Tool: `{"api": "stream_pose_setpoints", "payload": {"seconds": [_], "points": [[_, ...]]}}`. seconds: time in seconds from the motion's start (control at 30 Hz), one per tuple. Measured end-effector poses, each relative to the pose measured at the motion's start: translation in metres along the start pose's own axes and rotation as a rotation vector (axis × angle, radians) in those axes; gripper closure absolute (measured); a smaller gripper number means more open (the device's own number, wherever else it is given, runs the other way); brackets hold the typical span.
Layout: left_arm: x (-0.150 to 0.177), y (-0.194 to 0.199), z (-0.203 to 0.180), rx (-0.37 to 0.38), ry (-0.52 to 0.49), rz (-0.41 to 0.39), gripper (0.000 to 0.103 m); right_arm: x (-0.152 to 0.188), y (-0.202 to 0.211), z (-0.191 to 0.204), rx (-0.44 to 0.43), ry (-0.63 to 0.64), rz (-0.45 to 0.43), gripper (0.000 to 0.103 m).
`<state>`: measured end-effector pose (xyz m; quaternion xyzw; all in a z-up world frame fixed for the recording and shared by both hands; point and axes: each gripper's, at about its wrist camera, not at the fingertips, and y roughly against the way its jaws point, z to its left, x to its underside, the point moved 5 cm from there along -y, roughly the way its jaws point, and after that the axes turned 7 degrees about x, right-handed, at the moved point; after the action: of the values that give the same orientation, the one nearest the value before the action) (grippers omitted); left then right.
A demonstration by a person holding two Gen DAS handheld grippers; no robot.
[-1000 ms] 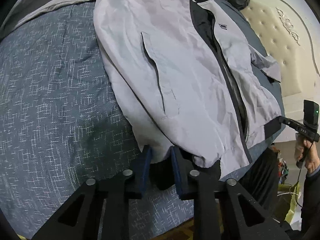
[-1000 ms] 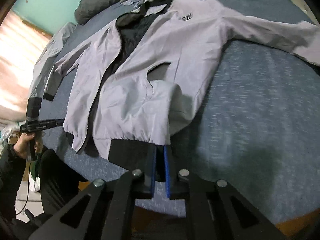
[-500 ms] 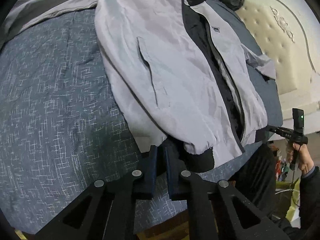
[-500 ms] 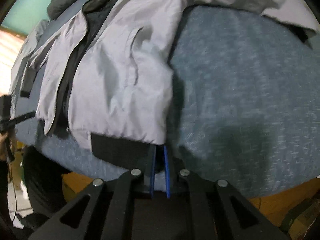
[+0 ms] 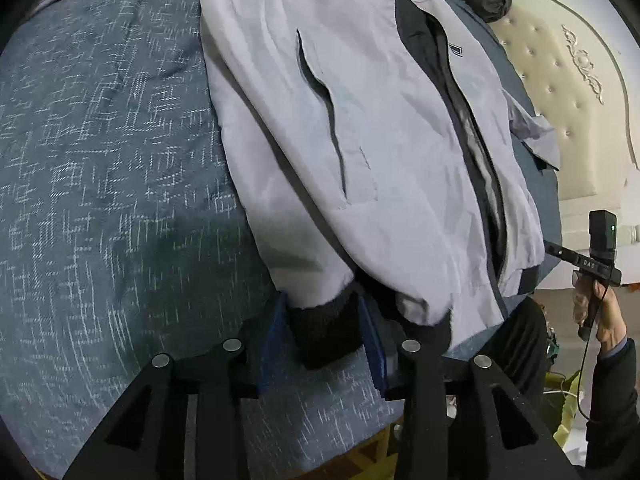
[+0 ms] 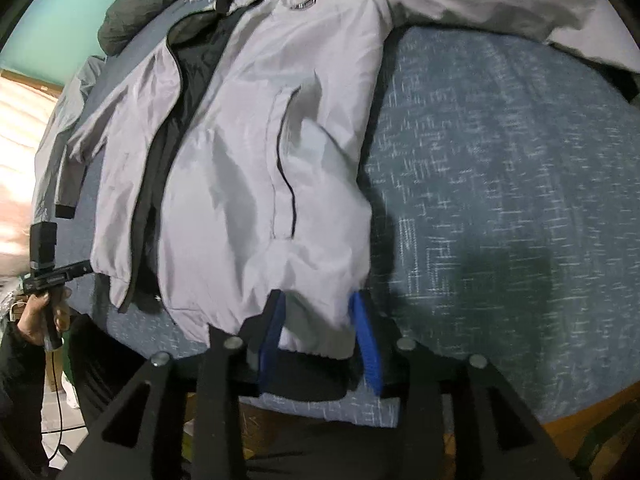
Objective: Fold clothes
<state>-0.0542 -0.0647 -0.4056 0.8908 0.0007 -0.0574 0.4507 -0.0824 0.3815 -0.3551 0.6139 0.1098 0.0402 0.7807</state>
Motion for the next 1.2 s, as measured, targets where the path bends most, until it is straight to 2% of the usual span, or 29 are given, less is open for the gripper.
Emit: {"api": "stream_pose_setpoints", "payload": {"seconds": [0.03,0.07,0.13,0.43,0.6,0.8,1.0,1.2], "points": [[-0.001,-0.002,0.000,-0.004,-0.008,0.001,0.079,0.000,-0.003,0.001,0.001,-0.005,0.005,0.066],[-0.002,-0.001,-0.002,-0.011,-0.020,-0.002,0.085,-0.001,-0.007,0.000,0.001,-0.010,0.010,0.066],[-0.003,0.002,-0.007,-0.019,-0.044,-0.009,0.091,-0.002,-0.011,-0.002,-0.001,-0.014,0.016,0.066],[0.021,0.050,-0.035,-0.015,-0.135,-0.040,0.093,0.001,-0.017,0.003,-0.003,0.005,0.021,0.066],[0.045,0.071,-0.039,-0.018,-0.142,-0.047,0.093,0.007,-0.016,0.009,0.008,0.035,0.032,0.066],[0.057,0.042,-0.023,-0.094,-0.073,0.011,0.097,0.004,-0.001,0.007,0.023,0.029,-0.001,0.066],[0.026,0.063,-0.025,-0.095,-0.064,-0.116,0.097,-0.024,0.023,0.018,0.001,0.035,-0.086,0.066],[-0.037,0.088,-0.024,-0.149,-0.111,-0.216,0.094,-0.087,0.027,0.060,-0.049,0.063,-0.198,0.066]]}}
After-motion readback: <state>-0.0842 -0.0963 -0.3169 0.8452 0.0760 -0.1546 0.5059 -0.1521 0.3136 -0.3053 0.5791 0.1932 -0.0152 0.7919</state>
